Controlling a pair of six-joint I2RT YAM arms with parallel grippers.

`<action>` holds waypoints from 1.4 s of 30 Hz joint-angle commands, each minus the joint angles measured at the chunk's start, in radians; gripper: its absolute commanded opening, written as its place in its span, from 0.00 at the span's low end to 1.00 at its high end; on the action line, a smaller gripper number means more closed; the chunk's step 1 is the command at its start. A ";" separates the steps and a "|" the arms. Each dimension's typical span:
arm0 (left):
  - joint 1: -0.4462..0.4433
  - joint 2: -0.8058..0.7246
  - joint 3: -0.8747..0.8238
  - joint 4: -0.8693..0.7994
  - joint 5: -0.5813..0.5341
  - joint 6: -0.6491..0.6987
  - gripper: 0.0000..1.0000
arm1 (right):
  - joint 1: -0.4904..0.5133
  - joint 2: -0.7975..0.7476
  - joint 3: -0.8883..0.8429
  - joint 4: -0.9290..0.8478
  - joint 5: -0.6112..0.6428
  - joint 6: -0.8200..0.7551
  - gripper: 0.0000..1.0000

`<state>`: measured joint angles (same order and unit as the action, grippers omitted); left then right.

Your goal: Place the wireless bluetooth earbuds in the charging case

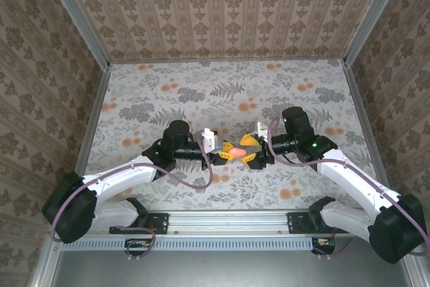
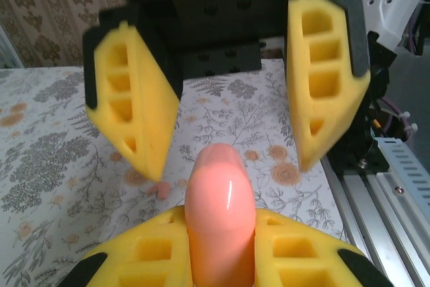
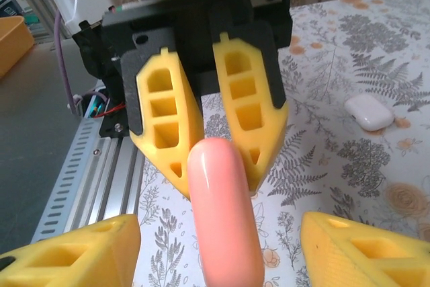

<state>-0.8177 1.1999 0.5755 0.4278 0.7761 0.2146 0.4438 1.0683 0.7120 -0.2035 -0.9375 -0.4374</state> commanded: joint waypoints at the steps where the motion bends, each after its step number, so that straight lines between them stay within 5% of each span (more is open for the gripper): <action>1: -0.008 0.006 -0.008 0.085 0.006 -0.055 0.16 | 0.006 0.013 0.028 0.045 0.028 0.023 0.65; 21: -0.025 -0.016 -0.014 0.037 0.007 -0.030 0.16 | -0.108 0.012 0.068 0.132 0.095 0.130 0.60; 30: 0.024 -0.013 -0.102 0.196 -0.101 -0.150 0.15 | -0.112 -0.008 0.107 0.107 0.098 0.209 0.59; 42: 0.092 -0.135 -0.304 0.367 -0.460 -0.271 0.15 | -0.036 0.067 0.286 -0.303 0.584 0.634 0.65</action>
<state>-0.7326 1.1160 0.3195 0.6903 0.4351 -0.0158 0.3721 1.0962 0.9375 -0.3229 -0.5404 0.0265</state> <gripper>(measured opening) 0.195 0.642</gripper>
